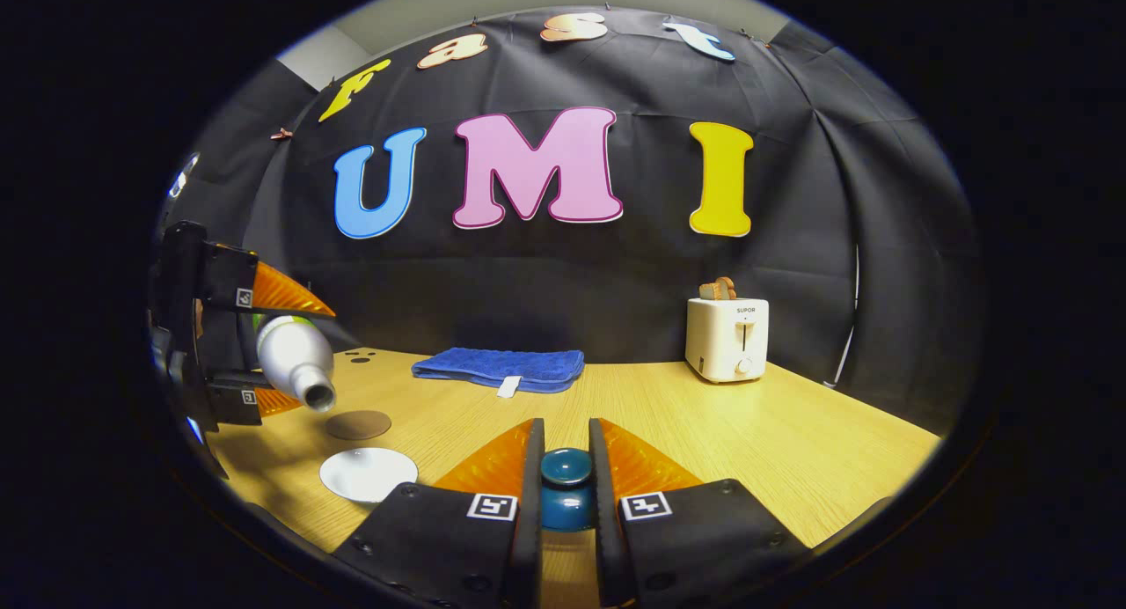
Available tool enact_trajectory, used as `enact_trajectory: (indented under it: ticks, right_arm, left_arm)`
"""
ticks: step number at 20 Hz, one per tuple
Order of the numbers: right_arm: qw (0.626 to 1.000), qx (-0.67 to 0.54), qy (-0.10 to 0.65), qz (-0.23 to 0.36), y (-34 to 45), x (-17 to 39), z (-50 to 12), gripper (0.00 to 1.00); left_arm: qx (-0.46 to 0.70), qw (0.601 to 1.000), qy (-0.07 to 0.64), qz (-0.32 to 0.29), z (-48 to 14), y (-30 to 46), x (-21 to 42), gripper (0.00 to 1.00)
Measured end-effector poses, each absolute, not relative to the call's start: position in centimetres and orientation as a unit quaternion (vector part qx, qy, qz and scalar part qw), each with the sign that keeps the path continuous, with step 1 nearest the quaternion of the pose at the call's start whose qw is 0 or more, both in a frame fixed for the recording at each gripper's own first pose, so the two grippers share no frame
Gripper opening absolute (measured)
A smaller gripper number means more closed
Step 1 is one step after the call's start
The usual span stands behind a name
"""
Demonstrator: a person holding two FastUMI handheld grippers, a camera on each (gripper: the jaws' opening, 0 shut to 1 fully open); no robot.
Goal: Open the teacup lid with one hand, grasp the water bottle and pour water into the teacup with the other hand; after pouring, place the water bottle on the coaster and then close the teacup lid.
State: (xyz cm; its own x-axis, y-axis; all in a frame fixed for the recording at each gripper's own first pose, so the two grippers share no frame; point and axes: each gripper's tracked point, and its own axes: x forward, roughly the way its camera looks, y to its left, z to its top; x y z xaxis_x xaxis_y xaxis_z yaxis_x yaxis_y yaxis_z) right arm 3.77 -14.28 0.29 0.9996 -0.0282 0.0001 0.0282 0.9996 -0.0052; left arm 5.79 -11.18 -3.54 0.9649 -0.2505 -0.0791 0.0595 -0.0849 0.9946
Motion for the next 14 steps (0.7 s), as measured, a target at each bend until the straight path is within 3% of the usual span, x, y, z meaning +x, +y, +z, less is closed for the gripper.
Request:
enact_trajectory:
  ticks: [3, 8, 11, 14]
  right_arm:
    - [1.0, -0.003, 0.0, -0.014, -14.3, 3.8, 0.3, 0.28]
    - [1.0, -0.003, 0.0, -0.022, -14.6, 3.8, 0.3, 0.28]
    - [1.0, -0.003, 0.0, -0.022, -14.6, 3.8, 0.3, 0.28]
    - [1.0, -0.003, 0.0, -0.022, -14.6, 3.9, 0.3, 0.28]
  left_arm:
    - [0.605, 0.787, -0.08, -0.084, -2.0, -10.2, 5.0, 0.8]
    - [0.377, 0.922, -0.077, -0.048, -1.0, -7.3, 5.8, 0.8]
    - [0.237, 0.968, -0.069, -0.044, -0.8, -5.5, 6.4, 0.8]
    - [0.109, 0.99, -0.065, -0.065, -0.9, -5.3, 7.4, 0.8]
